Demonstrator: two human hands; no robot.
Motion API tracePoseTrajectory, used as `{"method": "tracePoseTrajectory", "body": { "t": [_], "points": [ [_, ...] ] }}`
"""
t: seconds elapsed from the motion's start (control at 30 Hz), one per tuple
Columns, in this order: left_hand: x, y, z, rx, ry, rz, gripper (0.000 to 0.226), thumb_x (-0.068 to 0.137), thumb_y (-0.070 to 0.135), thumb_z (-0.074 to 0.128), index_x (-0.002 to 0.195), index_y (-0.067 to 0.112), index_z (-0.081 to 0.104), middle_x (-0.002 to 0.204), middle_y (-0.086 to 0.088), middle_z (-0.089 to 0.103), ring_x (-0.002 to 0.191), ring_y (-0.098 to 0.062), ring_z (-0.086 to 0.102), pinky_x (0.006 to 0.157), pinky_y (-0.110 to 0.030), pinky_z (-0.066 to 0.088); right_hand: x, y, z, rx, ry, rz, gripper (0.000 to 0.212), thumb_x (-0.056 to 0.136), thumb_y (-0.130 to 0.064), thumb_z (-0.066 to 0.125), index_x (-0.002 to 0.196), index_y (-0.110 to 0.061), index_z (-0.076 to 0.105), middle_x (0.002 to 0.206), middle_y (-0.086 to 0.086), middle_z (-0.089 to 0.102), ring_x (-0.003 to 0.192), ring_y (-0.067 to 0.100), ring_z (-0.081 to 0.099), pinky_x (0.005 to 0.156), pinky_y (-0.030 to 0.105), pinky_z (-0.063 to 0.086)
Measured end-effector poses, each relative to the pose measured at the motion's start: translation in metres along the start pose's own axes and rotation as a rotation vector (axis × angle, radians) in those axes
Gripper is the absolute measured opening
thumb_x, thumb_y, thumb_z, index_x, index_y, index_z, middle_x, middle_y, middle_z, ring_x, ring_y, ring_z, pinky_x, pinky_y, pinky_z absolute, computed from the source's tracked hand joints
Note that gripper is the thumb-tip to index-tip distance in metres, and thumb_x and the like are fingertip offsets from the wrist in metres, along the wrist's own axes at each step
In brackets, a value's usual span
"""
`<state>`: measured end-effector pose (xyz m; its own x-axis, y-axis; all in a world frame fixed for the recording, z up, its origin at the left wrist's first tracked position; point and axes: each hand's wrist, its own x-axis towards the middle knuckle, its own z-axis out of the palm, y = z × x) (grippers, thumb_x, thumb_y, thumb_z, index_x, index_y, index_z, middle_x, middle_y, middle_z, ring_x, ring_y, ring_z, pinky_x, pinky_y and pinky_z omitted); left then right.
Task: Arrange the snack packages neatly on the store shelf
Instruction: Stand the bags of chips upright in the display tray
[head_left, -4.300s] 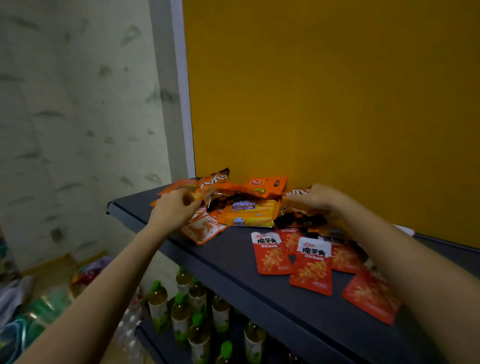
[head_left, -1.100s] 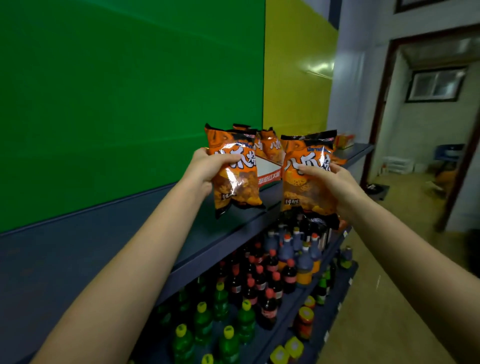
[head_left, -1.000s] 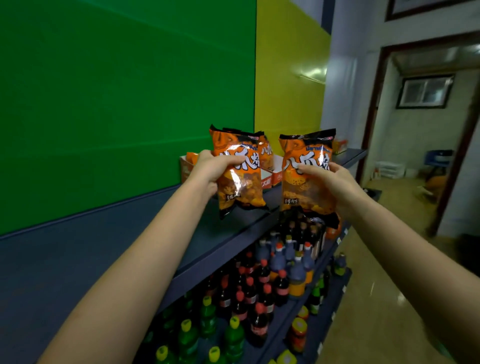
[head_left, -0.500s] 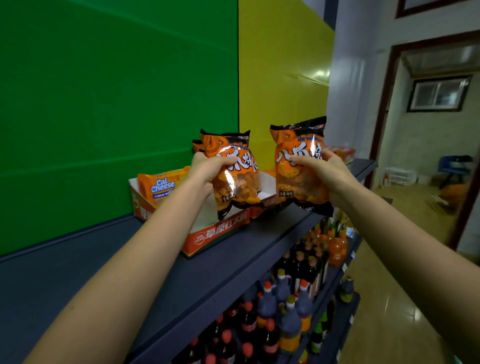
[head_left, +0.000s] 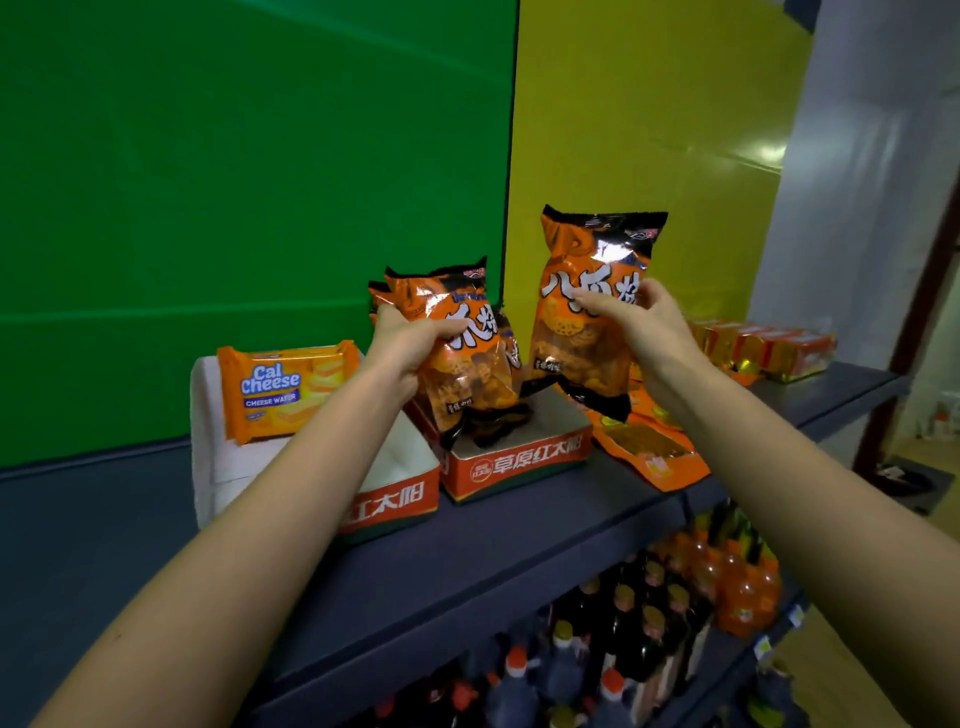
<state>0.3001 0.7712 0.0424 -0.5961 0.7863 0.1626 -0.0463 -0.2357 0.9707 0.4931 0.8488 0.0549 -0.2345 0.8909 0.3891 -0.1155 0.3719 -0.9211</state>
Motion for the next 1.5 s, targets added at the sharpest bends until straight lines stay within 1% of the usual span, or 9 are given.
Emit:
{"method": "tracePoseTrajectory", "body": {
  "t": [0.17, 0.3, 0.4, 0.63, 0.8, 1.07, 1.27, 1.37, 1.5],
  "points": [
    [0.011, -0.010, 0.016, 0.007, 0.104, 0.015, 0.065, 0.078, 0.002, 0.072, 0.131, 0.005, 0.035, 0.107, -0.008, 0.060, 0.074, -0.016, 0.061, 0.054, -0.026, 0.050, 0.044, 0.013, -0.007, 0.087, -0.114, -0.012, 0.094, 0.070, -0.031, 0.080, 0.146, -0.012, 0.027, 0.141, 0.005, 0.046, 0.126, 0.023, 0.048, 0.106, 0.040, 0.040],
    [0.017, -0.019, 0.023, 0.052, 0.211, 0.081, 0.068, 0.075, 0.003, 0.074, 0.131, 0.006, 0.035, 0.116, -0.010, 0.057, 0.096, -0.024, 0.061, 0.079, -0.036, 0.053, 0.063, 0.025, -0.002, 0.132, -0.209, -0.021, 0.055, 0.075, -0.024, 0.075, 0.122, -0.021, 0.046, 0.113, -0.005, 0.059, 0.109, 0.017, 0.058, 0.088, 0.028, 0.048],
    [0.018, -0.029, 0.023, 0.196, 0.191, 0.076, 0.073, 0.074, 0.005, 0.076, 0.134, 0.007, 0.033, 0.120, -0.012, 0.056, 0.108, -0.028, 0.059, 0.094, -0.043, 0.051, 0.072, 0.036, 0.004, 0.182, -0.276, -0.011, 0.047, 0.077, -0.023, 0.074, 0.114, -0.024, 0.045, 0.102, -0.011, 0.059, 0.108, 0.017, 0.058, 0.093, 0.033, 0.048],
    [0.012, -0.036, 0.006, 0.504, 0.140, 0.082, 0.069, 0.075, 0.015, 0.076, 0.130, 0.010, 0.036, 0.119, -0.008, 0.056, 0.102, -0.023, 0.059, 0.083, -0.033, 0.051, 0.077, 0.066, 0.014, 0.176, -0.435, 0.081, 0.106, 0.059, -0.036, 0.080, 0.147, -0.014, 0.024, 0.142, 0.006, 0.045, 0.124, 0.023, 0.051, 0.106, 0.046, 0.041],
    [0.010, -0.035, 0.007, 0.555, 0.127, 0.091, 0.064, 0.075, 0.012, 0.076, 0.129, 0.009, 0.041, 0.115, -0.006, 0.060, 0.089, -0.015, 0.060, 0.063, -0.016, 0.048, 0.076, 0.088, 0.012, -0.003, -0.561, 0.066, 0.059, 0.078, -0.022, 0.072, 0.129, -0.015, 0.043, 0.121, 0.003, 0.057, 0.105, 0.018, 0.058, 0.096, 0.036, 0.048],
    [0.009, -0.037, 0.014, 0.574, 0.183, 0.074, 0.061, 0.077, 0.013, 0.074, 0.128, 0.009, 0.043, 0.113, -0.006, 0.058, 0.101, -0.022, 0.059, 0.081, -0.029, 0.048, 0.085, 0.100, 0.006, -0.399, -0.689, -0.079, 0.022, 0.079, -0.031, 0.072, 0.086, -0.034, 0.051, 0.110, 0.002, 0.066, 0.101, 0.019, 0.062, 0.096, 0.042, 0.050],
    [0.009, -0.041, 0.014, 0.634, 0.229, 0.079, 0.061, 0.077, 0.019, 0.075, 0.127, 0.009, 0.041, 0.123, -0.010, 0.058, 0.110, -0.026, 0.058, 0.087, -0.033, 0.049, 0.086, 0.102, 0.009, -0.844, -0.512, -0.165, 0.077, 0.071, -0.063, 0.064, 0.128, -0.015, 0.048, 0.137, 0.013, 0.047, 0.129, 0.032, 0.039, 0.107, 0.049, 0.036],
    [0.008, -0.041, 0.015, 0.717, 0.256, 0.101, 0.062, 0.077, 0.023, 0.075, 0.127, 0.010, 0.042, 0.121, -0.009, 0.058, 0.111, -0.026, 0.058, 0.090, -0.035, 0.050, 0.084, 0.101, 0.010, -0.722, -0.445, -0.124, 0.113, 0.064, -0.062, 0.071, 0.148, -0.007, 0.020, 0.154, 0.014, 0.025, 0.142, 0.032, 0.022, 0.115, 0.049, 0.025],
    [0.004, -0.037, 0.016, 0.893, 0.346, 0.203, 0.061, 0.080, 0.029, 0.072, 0.130, 0.008, 0.043, 0.123, -0.008, 0.057, 0.112, -0.025, 0.056, 0.092, -0.036, 0.047, 0.077, 0.093, 0.010, -0.635, -0.342, -0.221, 0.116, 0.071, -0.055, 0.071, 0.151, -0.008, 0.001, 0.160, 0.009, 0.001, 0.147, 0.029, 0.004, 0.119, 0.043, 0.012]
  ]
}}
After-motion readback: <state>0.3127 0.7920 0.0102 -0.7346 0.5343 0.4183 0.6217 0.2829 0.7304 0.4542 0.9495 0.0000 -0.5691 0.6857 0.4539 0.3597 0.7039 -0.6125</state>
